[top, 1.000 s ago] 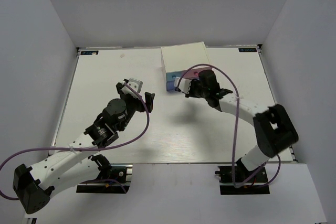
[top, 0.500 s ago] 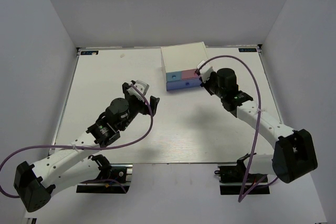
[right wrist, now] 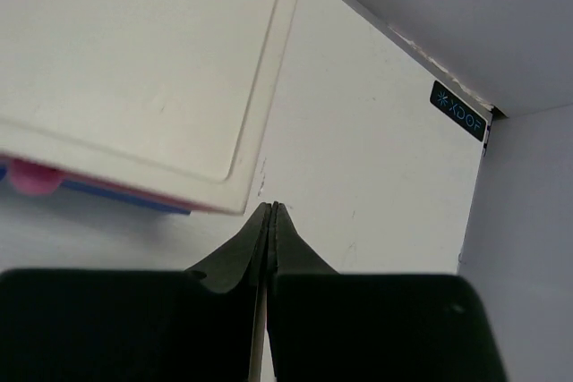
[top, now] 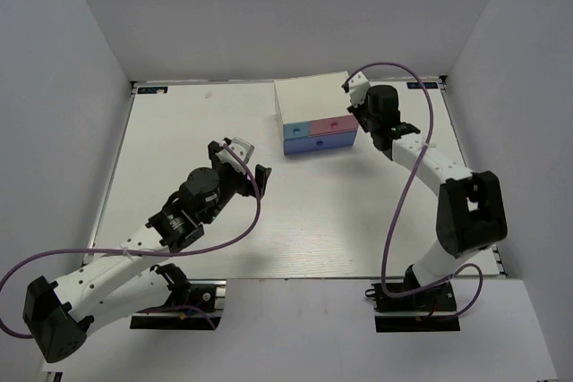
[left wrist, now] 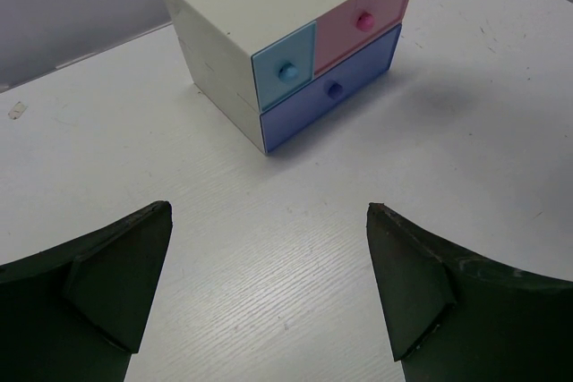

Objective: Sort the stationery into containers
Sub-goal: Move the container

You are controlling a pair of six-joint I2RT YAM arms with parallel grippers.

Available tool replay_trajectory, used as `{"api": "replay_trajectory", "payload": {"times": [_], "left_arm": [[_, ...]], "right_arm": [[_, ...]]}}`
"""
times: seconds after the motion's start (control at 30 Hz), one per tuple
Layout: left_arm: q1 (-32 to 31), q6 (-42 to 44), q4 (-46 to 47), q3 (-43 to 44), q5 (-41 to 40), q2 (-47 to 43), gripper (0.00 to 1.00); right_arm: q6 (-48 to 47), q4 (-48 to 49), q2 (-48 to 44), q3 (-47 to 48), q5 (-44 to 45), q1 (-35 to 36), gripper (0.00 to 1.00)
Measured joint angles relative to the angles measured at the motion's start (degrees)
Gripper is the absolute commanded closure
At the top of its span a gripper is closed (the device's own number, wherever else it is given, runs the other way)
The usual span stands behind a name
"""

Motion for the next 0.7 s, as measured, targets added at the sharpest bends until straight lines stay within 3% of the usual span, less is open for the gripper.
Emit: {"api": "replay_trajectory", "payload": {"times": [0.3, 0.7], "left_arm": [[0.0, 0.3, -0.3, 0.0, 0.0, -0.3, 0.01], [0.0, 0.6, -0.3, 0.0, 0.0, -0.3, 0.01]], "right_arm": [[0.6, -2.4, 11.8, 10.9, -2.3, -2.5, 1.00], [1.5, -7.3, 9.9, 10.9, -20.2, -5.9, 1.00]]}}
